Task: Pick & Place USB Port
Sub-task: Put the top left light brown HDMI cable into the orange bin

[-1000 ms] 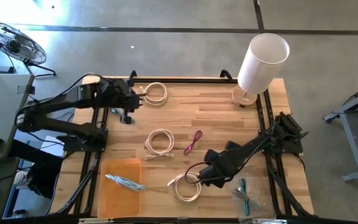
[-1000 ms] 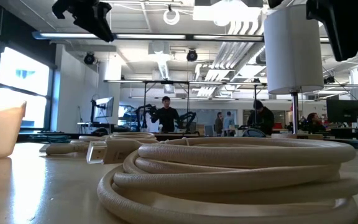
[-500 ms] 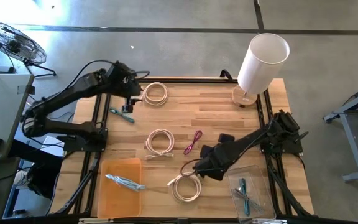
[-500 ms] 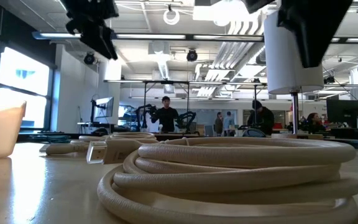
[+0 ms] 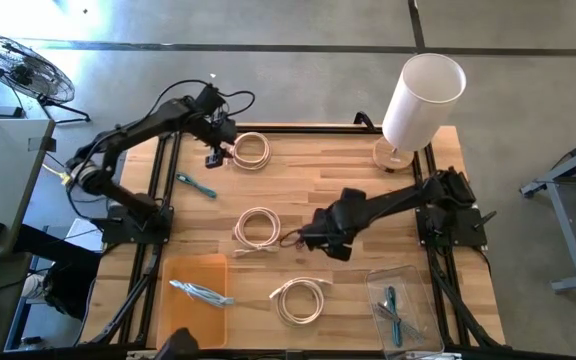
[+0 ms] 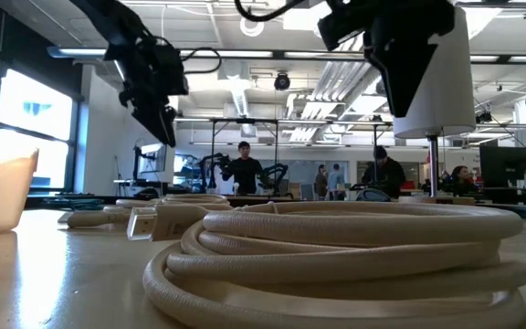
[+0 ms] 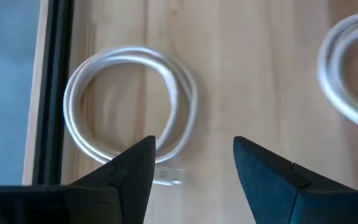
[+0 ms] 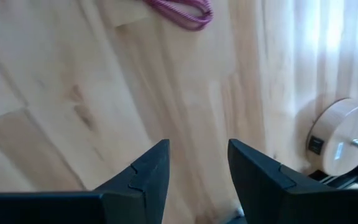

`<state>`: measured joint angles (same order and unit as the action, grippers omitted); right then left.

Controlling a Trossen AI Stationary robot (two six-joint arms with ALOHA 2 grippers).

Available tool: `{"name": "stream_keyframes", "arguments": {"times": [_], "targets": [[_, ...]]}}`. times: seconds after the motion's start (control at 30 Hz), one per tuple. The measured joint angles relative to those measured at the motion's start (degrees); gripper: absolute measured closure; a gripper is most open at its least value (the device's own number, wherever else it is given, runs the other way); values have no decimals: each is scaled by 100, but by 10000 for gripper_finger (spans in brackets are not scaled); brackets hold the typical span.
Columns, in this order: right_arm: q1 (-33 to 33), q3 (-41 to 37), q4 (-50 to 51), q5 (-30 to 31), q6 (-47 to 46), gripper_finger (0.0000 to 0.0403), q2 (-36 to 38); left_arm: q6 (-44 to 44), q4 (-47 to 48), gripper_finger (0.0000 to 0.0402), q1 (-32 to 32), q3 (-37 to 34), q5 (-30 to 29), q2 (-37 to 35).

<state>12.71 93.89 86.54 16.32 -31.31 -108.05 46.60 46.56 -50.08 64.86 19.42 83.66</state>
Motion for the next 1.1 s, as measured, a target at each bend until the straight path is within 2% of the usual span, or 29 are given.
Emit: {"name": "stream_keyframes", "arguments": {"times": [0.37, 0.5, 0.73, 0.93, 1.1], "targets": [[-469, 0, -223, 28, 433, 250, 2, -88, -348, 188, -18, 34, -244, 645], [-490, 0, -267, 15, 479, 249, 2, -485, -267, 188, -18, 359, -654, 868], [-486, 0, -323, 18, 477, 249, 2, -588, 61, 188, 283, 915, -641, 1344], [-483, 0, -350, 25, 479, 249, 2, -324, 434, 188, 657, 1385, -975, 2012], [-483, 0, -356, 24, 479, 249, 2, -334, 660, 188, 662, 1587, -956, 2353]]}}
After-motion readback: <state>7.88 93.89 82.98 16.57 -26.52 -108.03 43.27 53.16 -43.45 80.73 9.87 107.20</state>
